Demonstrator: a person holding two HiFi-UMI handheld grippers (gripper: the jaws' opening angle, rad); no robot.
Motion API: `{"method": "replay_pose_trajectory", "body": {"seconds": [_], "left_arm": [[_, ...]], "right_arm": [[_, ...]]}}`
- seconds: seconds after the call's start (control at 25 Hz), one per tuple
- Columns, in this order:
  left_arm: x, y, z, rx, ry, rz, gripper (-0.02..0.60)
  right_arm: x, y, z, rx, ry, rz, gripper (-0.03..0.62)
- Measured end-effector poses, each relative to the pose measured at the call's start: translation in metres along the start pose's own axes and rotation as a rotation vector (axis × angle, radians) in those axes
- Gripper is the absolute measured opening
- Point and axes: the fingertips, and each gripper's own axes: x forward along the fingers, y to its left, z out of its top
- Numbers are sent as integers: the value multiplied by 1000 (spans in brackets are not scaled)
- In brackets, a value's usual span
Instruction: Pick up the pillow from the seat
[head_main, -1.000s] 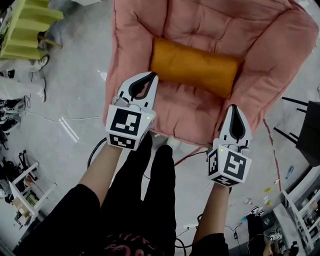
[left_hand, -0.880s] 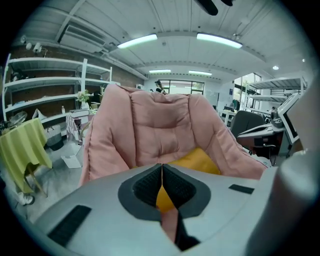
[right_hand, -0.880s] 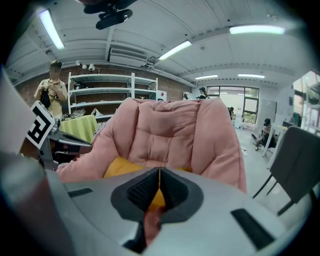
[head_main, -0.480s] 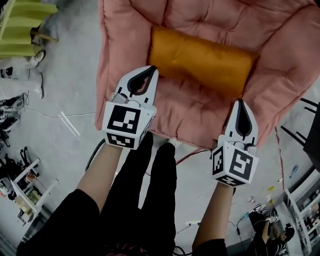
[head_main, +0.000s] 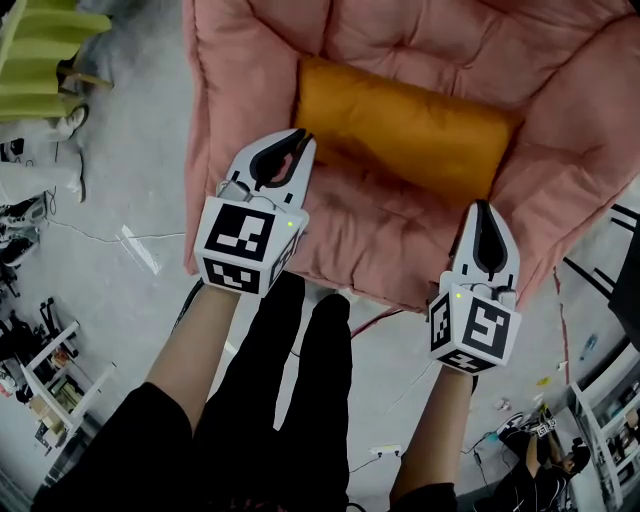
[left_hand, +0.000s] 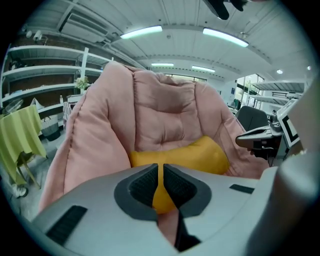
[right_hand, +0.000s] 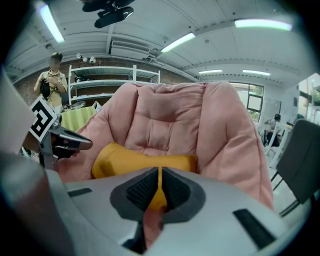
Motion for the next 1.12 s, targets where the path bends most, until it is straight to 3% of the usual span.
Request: {"method": "replay_pose_trajectory", "body": {"seconds": [0.08, 0.16, 0.2, 0.24, 0.36, 0.48, 1.12], "left_arm": [[6, 0, -2, -19, 8, -21, 48], [14, -2, -9, -50, 38, -56, 154], [18, -2, -12, -59, 51, -66, 172], [21, -1, -15, -60, 59, -67, 181], [29, 2, -20, -56, 79, -57, 207], [39, 2, -23, -86, 96, -56, 284], [63, 16, -31, -161, 166, 0, 357]], "right_arm": [[4, -1, 0, -10, -1, 6, 25], [9, -3, -2, -6, 3, 4, 25], [12, -4, -4, 0, 8, 3, 43], [16, -5, -6, 5, 16, 3, 104], [27, -7, -14, -3, 50, 5, 129], [38, -10, -20, -7, 87, 28, 190], [79, -33, -42, 76, 203, 39, 311]]}}
